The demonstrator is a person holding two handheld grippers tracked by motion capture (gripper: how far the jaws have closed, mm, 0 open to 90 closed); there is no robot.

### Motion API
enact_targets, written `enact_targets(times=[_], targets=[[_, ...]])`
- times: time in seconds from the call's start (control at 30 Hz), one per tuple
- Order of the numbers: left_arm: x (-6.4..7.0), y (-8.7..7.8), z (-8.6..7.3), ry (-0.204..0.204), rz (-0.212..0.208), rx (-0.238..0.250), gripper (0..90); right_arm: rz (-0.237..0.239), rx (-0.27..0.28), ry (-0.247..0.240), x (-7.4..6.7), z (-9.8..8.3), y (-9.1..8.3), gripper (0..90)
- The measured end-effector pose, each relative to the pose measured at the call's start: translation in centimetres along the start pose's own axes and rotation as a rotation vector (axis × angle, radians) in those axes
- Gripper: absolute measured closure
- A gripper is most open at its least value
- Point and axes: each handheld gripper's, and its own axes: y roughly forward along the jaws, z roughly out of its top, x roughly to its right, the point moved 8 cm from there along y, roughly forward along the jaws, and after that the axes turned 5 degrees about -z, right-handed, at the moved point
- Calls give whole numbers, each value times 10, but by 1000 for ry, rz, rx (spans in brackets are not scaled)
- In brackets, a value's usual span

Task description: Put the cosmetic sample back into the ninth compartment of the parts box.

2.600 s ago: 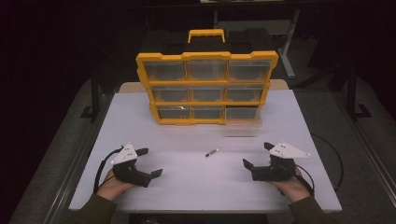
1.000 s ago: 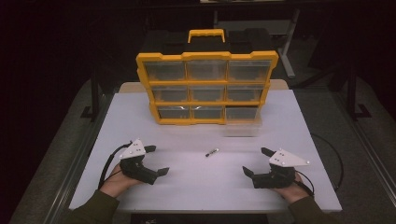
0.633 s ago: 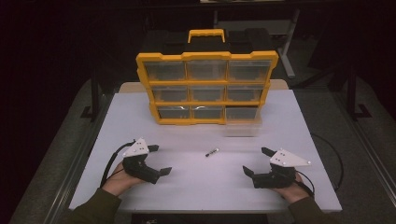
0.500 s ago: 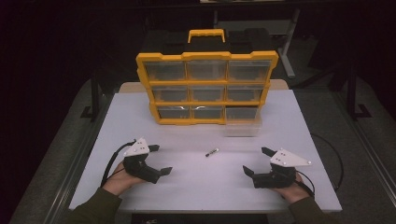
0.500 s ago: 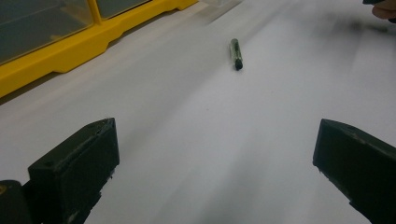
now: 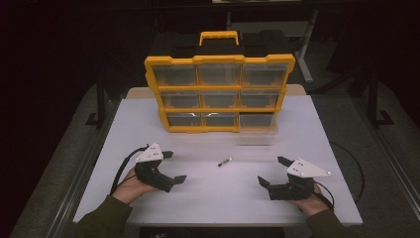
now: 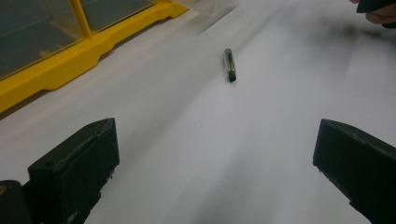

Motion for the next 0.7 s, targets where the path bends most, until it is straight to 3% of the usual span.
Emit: enact_targets(times=[0.03, 0.7], targets=[[1, 1, 2, -10, -1, 6, 0, 0, 0, 0, 0, 0, 0, 44], [6, 20, 25, 45, -34, -7, 0, 4, -3, 3, -2, 0, -1, 44]])
